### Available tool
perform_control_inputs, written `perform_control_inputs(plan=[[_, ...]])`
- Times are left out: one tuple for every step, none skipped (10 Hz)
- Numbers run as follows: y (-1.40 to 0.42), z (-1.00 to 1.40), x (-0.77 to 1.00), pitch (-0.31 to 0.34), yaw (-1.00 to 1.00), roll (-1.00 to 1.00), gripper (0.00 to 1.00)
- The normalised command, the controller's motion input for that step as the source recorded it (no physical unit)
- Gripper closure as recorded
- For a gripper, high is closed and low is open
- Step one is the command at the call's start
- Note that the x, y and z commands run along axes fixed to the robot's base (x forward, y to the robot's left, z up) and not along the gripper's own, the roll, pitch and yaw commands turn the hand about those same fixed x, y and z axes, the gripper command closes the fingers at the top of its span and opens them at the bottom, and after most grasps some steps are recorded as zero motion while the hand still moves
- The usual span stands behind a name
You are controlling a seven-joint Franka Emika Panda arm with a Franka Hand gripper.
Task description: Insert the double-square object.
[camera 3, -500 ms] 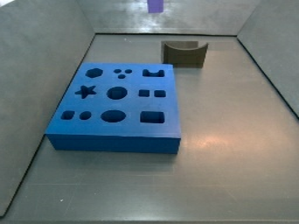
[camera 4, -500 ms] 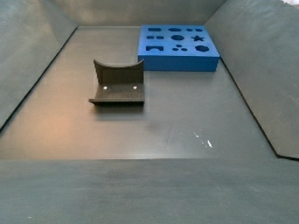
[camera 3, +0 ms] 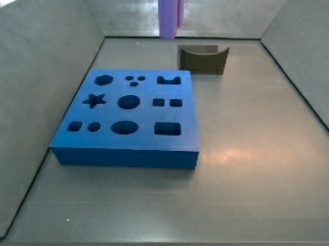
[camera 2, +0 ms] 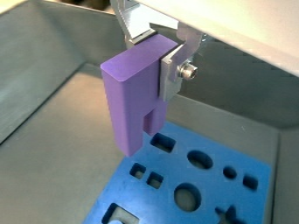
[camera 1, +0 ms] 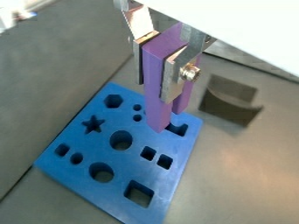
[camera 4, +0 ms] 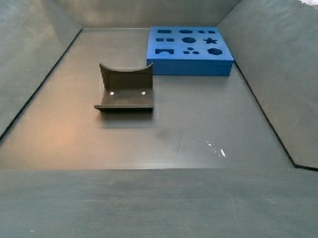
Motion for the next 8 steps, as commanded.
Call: perform_control_inputs(plan=[[0.48, -0.41, 0.00, 0.054, -0.55, -0.02, 1.00], [0.59, -0.46, -0.05, 0.071, -0.43, -0.04, 1.00], [0.55, -0.51, -0.05, 0.076, -0.41, -0.12, 1.00], [0.01, -0.46, -0.01, 0.037, -0.80, -0.20, 1.00], [0.00, -0.28, 0.00, 0.004, -1.00, -0.07, 1.00], [0.00, -0.28, 0.00, 0.000, -1.00, -0.05, 1.00], [0.00, -0.29, 0.00, 0.000, -1.00, -0.05, 1.00], [0.00, -0.29, 0.00, 0.000, -1.00, -0.05, 1.00]])
